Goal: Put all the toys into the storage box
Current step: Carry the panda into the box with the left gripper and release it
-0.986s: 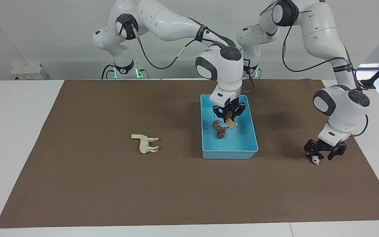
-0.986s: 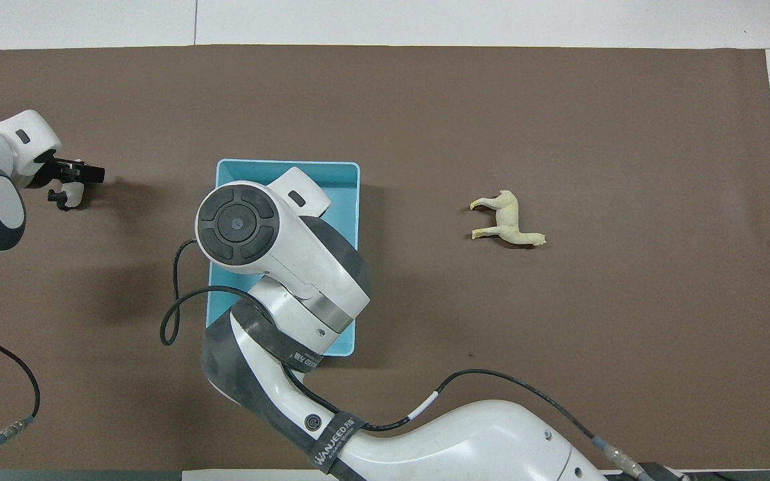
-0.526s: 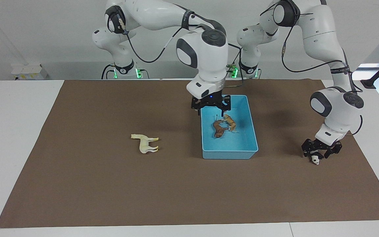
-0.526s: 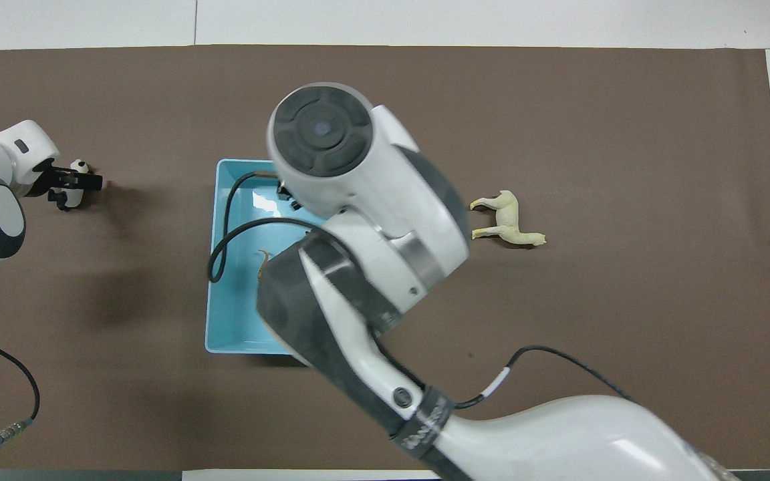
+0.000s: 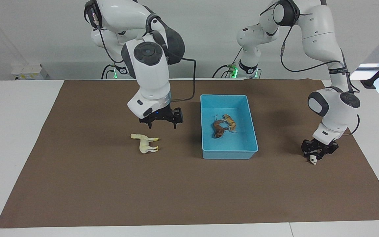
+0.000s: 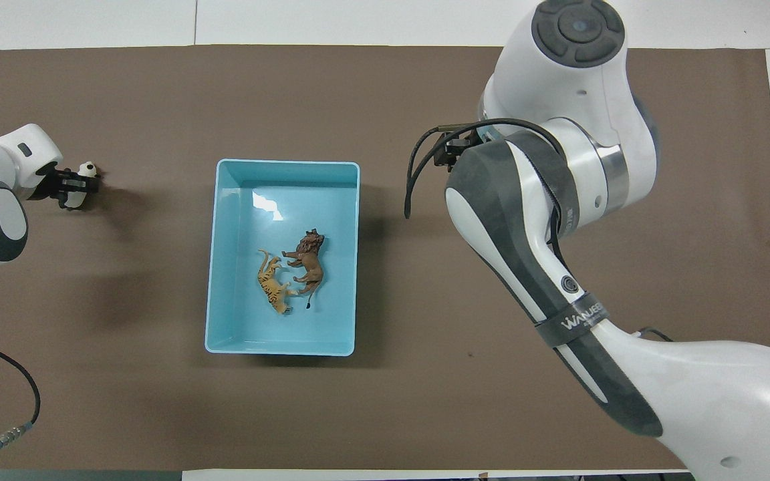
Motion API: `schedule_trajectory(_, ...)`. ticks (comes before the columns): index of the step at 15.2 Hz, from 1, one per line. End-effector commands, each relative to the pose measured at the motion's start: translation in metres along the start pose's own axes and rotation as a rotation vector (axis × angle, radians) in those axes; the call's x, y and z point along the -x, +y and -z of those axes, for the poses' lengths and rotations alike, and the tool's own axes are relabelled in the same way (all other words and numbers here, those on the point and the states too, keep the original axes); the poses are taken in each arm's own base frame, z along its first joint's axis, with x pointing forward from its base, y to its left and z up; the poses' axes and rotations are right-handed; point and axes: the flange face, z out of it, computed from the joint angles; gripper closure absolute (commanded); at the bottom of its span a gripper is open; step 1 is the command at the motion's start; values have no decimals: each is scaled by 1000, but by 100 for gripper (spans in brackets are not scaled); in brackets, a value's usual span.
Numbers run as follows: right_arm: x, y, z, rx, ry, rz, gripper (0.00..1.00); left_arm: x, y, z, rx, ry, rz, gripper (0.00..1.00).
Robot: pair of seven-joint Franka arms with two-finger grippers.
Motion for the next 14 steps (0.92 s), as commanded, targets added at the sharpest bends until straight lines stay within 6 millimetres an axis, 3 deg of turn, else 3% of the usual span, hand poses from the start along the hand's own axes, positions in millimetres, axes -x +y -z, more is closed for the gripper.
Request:
schedule_trajectory(1, 47, 39, -50, 3, 22, 47, 0, -33, 12, 46, 23, -34, 75, 100)
schedule_trajectory(2, 49, 46, -65, 7, 22, 55, 0, -45, 31, 59, 37, -51, 102, 100)
schedule_trajectory(4, 46, 51, -85, 15, 10, 46, 0, -63, 93, 111, 54, -75, 205, 100)
schedule_trajectory(6, 45, 51, -106, 20, -5, 42, 0, -64, 186, 159, 62, -120, 307, 100)
schedule_trajectory(7, 43, 57, -112, 20, 0, 35, 0, -61, 226, 169, 61, -148, 330, 100)
schedule_trajectory(9, 46, 63, -125, 24, -1, 32, 0, -48, 307, 174, 58, -169, 383, 100)
schedule_trajectory(10, 50, 65, -135, 25, 8, 37, 0, -35, 336, 169, 53, -181, 414, 100)
schedule_trajectory(12, 53, 69, -149, 34, 34, 53, 0, -5, 375, 151, 67, -144, 425, 100)
schedule_trajectory(13, 53, 71, -151, 36, 31, 52, 0, 5, 383, 146, 81, -111, 431, 100)
schedule_trajectory(14, 53, 71, -151, 36, 33, 50, 0, 5, 382, 144, 82, -107, 433, 27)
